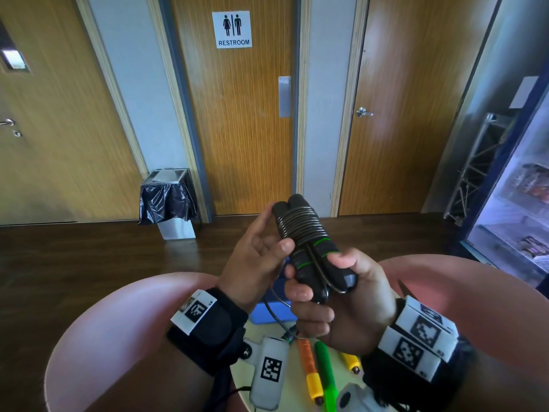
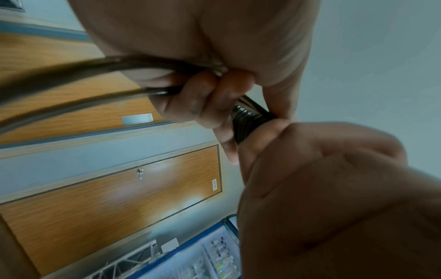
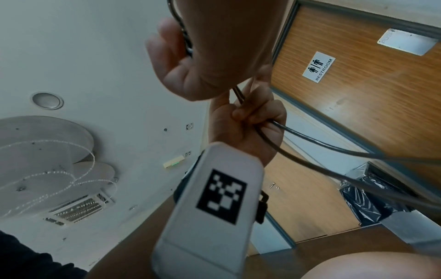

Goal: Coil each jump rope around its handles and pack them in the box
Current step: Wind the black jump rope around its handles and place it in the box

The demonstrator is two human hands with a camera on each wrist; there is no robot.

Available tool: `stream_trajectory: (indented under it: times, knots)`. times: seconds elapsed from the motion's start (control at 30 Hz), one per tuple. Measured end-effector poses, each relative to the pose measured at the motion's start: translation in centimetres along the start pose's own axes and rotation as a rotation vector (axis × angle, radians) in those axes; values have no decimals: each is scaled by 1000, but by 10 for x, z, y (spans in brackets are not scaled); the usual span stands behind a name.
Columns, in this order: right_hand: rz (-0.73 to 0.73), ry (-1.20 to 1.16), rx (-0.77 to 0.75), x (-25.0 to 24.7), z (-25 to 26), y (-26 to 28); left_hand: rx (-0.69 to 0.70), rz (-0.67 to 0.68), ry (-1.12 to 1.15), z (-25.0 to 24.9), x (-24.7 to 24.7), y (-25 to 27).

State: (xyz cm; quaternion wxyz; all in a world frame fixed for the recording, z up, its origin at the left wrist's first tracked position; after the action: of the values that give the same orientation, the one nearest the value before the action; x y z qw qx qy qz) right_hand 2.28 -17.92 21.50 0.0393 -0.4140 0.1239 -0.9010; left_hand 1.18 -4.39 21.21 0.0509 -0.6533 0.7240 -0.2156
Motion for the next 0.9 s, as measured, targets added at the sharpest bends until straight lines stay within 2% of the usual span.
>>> stream_trajectory:
  times: [0.1, 0.2, 0.27, 0.37, 0.43, 0.5, 0.57, 0.63, 0.73, 0.83, 0.9]
  knots:
    - [74, -20, -11, 1, -1, -2, -30, 44, 6, 0, 2, -1]
    - [101, 2, -1, 1, 3, -3, -26, 33, -36, -7, 3, -4]
    - [31, 86, 57, 0, 12, 0, -17, -16, -85, -11, 0, -6]
    - [-220, 315, 197, -2, 32, 2, 24, -78, -81, -17, -3, -8]
    - [-450, 516, 199, -11, 47, 5, 38, -145, -94, -19, -3, -10]
    - [-637, 905, 178, -19, 64, 9, 27, -192, -218, -15, -3, -13]
    - [-670, 1344, 270, -23, 77, 11, 3, -225, -395, -7, 1, -18]
    - [-656, 1594, 438, -31, 82, 14, -21, -257, -488, 4, 8, -25]
    - [-682, 1599, 499, -55, 88, 26, -30, -267, -555, 17, 26, -39]
    - [-657, 1425, 369, -57, 97, 42, 26, -242, -506, 27, 43, -51]
    - [-602, 1218, 260, -54, 101, 53, 58, -228, -416, 36, 54, -59]
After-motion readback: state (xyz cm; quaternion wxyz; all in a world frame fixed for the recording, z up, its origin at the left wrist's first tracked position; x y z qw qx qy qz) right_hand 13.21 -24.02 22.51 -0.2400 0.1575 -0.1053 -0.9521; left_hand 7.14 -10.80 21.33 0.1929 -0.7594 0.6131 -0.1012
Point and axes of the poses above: each hand's wrist, its own y-axis away from the middle knuckle, its own x-axis out of the palm, z = x × y, the point moved 3 cm from there along -y, towards the middle knuckle, and after that the axes turned 14 degrees about z, right-handed, at the moved point
